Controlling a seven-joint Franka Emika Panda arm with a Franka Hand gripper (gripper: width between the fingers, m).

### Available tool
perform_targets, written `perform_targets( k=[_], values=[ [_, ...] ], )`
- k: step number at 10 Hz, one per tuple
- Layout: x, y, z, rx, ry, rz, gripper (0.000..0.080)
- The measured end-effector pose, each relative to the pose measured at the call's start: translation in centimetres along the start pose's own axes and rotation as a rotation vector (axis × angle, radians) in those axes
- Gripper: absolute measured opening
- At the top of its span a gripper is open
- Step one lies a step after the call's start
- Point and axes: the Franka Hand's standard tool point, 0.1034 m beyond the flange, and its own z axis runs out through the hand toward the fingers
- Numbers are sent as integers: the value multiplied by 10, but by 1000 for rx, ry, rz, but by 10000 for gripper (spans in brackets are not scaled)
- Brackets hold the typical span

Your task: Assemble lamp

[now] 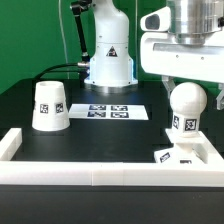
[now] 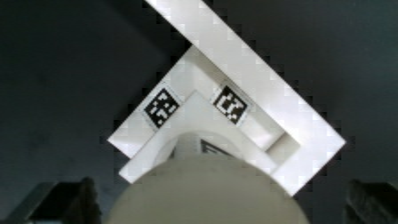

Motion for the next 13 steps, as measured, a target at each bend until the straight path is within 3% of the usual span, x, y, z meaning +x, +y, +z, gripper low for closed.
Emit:
perform_targets(
  k=[4,8,13],
  values=[
    [1,1,1,-1,-1,-304,698],
    [14,8,-2,-34,31,-816,698],
    [19,12,-4,-53,27,-1148,698]
  ],
)
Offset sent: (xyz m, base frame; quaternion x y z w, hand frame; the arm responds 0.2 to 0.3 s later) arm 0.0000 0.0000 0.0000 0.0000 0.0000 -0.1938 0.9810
